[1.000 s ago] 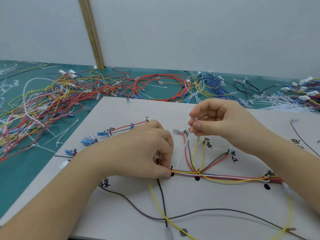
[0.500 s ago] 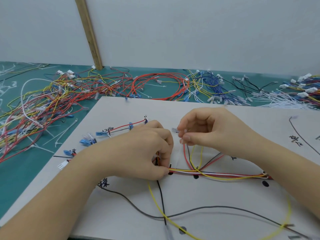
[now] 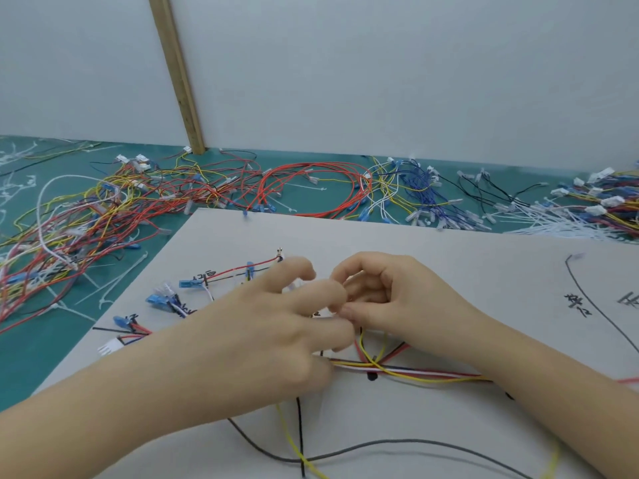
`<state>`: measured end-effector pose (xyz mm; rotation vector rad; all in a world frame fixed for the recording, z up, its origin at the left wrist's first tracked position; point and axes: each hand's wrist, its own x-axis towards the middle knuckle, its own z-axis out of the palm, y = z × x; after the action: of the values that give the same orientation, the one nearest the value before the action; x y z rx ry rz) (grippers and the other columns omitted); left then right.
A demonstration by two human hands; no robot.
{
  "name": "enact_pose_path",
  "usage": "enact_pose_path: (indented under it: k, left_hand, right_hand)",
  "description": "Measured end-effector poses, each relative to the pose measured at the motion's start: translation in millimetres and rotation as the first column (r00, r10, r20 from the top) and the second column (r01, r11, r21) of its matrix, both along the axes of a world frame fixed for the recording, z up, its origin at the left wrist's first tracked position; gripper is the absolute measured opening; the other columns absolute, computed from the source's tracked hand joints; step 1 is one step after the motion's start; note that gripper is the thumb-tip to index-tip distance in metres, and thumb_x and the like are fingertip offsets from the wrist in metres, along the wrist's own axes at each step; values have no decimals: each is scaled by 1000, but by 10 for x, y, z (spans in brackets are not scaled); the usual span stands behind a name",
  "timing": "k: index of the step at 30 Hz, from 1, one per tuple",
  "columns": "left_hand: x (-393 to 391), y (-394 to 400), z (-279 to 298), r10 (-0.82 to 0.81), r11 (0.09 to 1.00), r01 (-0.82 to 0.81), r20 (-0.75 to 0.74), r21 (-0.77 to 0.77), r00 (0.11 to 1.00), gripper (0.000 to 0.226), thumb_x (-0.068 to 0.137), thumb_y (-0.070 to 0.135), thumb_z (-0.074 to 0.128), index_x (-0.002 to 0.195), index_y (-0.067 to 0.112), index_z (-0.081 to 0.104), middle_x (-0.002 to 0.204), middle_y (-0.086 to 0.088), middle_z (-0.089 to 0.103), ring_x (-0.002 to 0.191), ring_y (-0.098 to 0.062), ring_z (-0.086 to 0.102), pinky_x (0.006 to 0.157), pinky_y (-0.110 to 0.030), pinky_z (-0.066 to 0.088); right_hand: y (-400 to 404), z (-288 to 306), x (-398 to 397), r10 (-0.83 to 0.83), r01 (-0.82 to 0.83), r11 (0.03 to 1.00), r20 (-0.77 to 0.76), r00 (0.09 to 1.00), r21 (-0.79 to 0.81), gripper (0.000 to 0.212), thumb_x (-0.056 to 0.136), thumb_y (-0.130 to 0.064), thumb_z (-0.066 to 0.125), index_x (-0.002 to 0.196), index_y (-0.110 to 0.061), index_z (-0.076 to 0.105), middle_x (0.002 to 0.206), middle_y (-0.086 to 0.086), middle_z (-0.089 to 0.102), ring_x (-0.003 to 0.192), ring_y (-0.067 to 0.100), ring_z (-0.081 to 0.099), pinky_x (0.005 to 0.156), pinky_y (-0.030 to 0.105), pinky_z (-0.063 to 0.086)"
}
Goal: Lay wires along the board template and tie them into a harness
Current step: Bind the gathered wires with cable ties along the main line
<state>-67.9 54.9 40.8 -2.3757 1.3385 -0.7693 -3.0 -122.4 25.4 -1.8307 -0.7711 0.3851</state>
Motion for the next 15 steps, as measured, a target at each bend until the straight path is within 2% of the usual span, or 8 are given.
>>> enact_pose_path:
  k: [5,10,13,15]
  left_hand:
    - [-68,-30,18,-56,998,59,-78,37,995,24,83,13,53,65,27,62,70,11,57,87,-17,54,81,-31,40]
    - [-106,-110,63,-41,998,46,-140,38,989,29,82,10,48,58,25,58,63,10,49,74,-16,59,79,-28,37]
    - [-165,-158,-12,100,990,-121,-247,-73,964,17,74,18,52,60,24,58,64,11,53,74,-15,57,76,-29,36]
    - [-233,-211,-101,180,902,-334,-466,-273,866,13,72,27,49,62,25,57,63,14,55,72,-7,53,73,-25,31]
  right_hand:
    - [10,-13,3,1,-1,1000,-10,1000,-12,30,80,9,61,86,-21,59,73,-5,68,67,8,65,65,15,50]
    - [9,-10,2,5,-5,1000,11,1000,-14,29,80,5,63,85,-23,60,77,-4,69,71,7,65,68,15,50]
    - [15,-11,-2,10,-9,1000,20,1000,-26,28,80,4,65,84,-24,60,76,-5,68,71,5,64,69,15,50]
    - [18,-11,-18,24,-23,999,22,999,-29,28,79,2,66,82,-25,61,76,-3,69,71,4,64,71,17,51]
